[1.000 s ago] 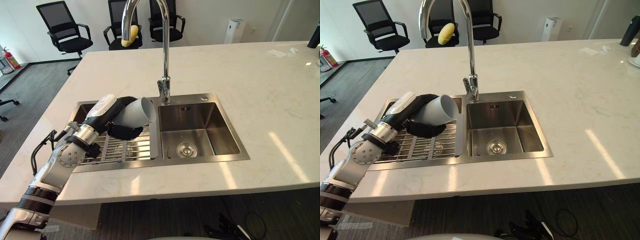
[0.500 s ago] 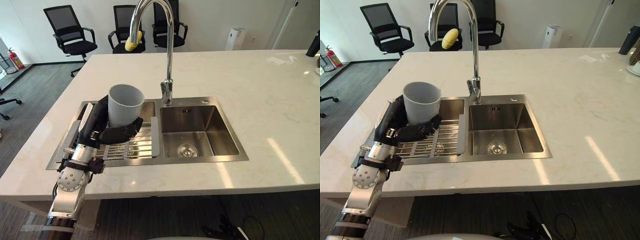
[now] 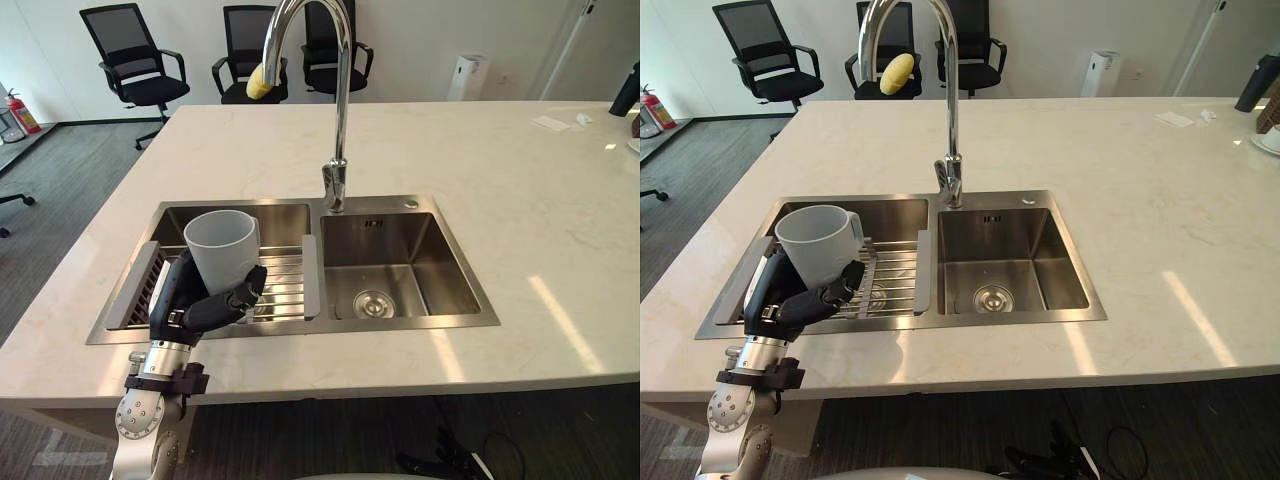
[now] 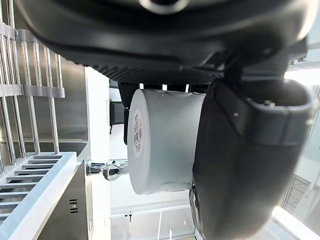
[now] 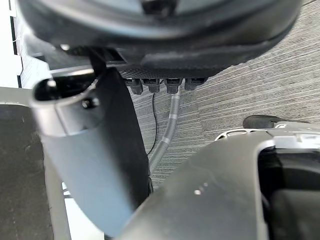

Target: Walk over to the sink, pick up the cup, carry it to the dishwasher, place the cup inside the dishwasher, then close the dishwasher door

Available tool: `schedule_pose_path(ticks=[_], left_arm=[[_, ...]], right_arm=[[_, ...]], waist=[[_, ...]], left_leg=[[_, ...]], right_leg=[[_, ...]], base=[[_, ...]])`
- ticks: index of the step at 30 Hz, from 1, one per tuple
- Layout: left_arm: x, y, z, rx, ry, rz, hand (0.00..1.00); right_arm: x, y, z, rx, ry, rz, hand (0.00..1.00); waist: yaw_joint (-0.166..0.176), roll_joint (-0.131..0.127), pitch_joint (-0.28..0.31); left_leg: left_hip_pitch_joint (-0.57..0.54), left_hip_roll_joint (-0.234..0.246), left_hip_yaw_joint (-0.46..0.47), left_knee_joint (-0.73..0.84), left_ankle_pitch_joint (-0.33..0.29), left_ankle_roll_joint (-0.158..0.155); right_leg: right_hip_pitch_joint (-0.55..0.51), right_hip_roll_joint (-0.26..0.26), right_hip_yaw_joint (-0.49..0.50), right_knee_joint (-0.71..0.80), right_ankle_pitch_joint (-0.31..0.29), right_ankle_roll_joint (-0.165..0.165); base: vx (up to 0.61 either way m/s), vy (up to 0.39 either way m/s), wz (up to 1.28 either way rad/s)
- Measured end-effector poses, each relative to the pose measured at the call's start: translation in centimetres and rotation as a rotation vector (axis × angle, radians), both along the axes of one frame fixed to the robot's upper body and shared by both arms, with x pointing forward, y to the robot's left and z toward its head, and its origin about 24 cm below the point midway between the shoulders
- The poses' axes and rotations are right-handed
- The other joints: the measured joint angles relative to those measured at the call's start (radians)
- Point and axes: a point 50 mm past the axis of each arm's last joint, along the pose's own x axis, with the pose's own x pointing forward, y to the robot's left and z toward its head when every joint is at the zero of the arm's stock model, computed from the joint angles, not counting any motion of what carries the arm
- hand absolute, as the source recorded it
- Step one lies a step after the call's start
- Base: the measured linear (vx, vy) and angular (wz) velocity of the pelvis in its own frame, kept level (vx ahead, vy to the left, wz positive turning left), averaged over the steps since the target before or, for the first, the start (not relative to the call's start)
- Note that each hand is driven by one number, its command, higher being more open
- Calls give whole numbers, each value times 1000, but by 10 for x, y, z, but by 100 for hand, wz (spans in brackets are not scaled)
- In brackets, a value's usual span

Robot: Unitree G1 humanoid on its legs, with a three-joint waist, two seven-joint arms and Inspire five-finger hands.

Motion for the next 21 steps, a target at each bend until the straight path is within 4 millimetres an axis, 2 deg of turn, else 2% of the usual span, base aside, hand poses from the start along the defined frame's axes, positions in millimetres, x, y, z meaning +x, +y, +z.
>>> schedule_pose_path(ticks=[5,7,8,10,11,12,13,14,15,16,17,18,19,20,21], left_arm=[[-5,-3,6,3,-30,-19,0],[-4,-5,10,-3,-53,-22,0],[0,-7,14,-17,-79,-24,0],[9,-9,23,-34,-123,-3,0],[11,-9,25,-40,-137,5,0],[15,-10,31,-42,-169,19,0],[19,-14,36,-39,-205,25,0],[21,-14,41,-17,-234,23,0],[23,-14,49,2,-285,33,0],[23,-13,50,-5,-299,49,0],[22,-12,52,-30,-315,85,0],[22,-13,54,-31,-325,94,0],[22,-15,58,-47,-345,100,0],[23,-16,63,-41,-361,100,0],[25,-17,65,-39,-369,97,0]], right_arm=[[3,-4,2,-24,-8,2,100],[8,-7,4,-47,-22,17,100],[11,-9,7,-61,-35,23,100],[16,-15,10,-86,-47,44,100],[21,-17,11,-96,-56,51,100],[32,-21,14,-115,-78,70,100],[45,-27,17,-135,-102,80,100],[50,-28,19,-138,-113,80,100],[58,-26,18,-136,-117,95,100],[63,-27,19,-137,-123,99,100],[78,-30,21,-145,-146,94,100],[83,-31,23,-149,-159,94,100],[95,-36,27,-162,-183,93,100],[104,-37,30,-160,-206,90,100],[106,-37,31,-154,-212,80,100]], waist=[[2,3,-2],[2,6,-4],[2,-5,0],[-1,-41,7],[-1,-45,10],[0,-55,13],[13,-23,6],[18,-35,16],[22,-73,22],[26,-92,18],[49,-74,18],[64,-58,18],[89,-6,25],[92,7,36],[92,-2,39]], left_leg=[[-20,-3,24,17,-22,2],[-39,-2,38,39,-34,2],[-50,-16,37,55,-41,10],[-64,-64,39,95,-58,31],[-75,-74,34,109,-58,35],[-108,-91,27,135,-56,54],[-140,-73,11,138,-54,74],[-139,-84,7,136,-54,75],[-147,-134,-9,155,-57,80],[-158,-144,-11,177,-60,84],[-211,-137,-8,245,-67,81],[-224,-121,-6,260,-66,81],[-229,-74,-7,259,-63,81],[-226,-68,-7,258,-64,81],[-226,-79,-14,259,-64,81]], right_leg=[[-37,-1,26,15,-8,8],[-115,-16,32,146,-76,14],[-189,-49,33,303,-151,10],[-281,-119,40,504,-228,13],[-298,-132,40,526,-229,12],[-307,-142,42,501,-225,17],[-314,-134,35,491,-210,34],[-344,-172,19,624,-263,49],[-345,-242,9,810,-360,106],[-345,-253,23,806,-372,115],[-325,-217,33,708,-356,114],[-294,-190,42,630,-346,96],[-227,-128,49,504,-322,44],[-221,-130,42,574,-338,37],[-209,-142,42,600,-358,35]], base=[[25,30,-15],[21,37,-18],[-7,30,-3],[-2,32,-5],[-29,23,-15],[-82,23,-16],[-83,9,-11],[-60,-11,26],[-12,-47,36],[-57,-51,29],[-76,-29,-9],[-133,-27,-26],[-119,-33,-13],[-117,-38,6],[-120,-56,25]])
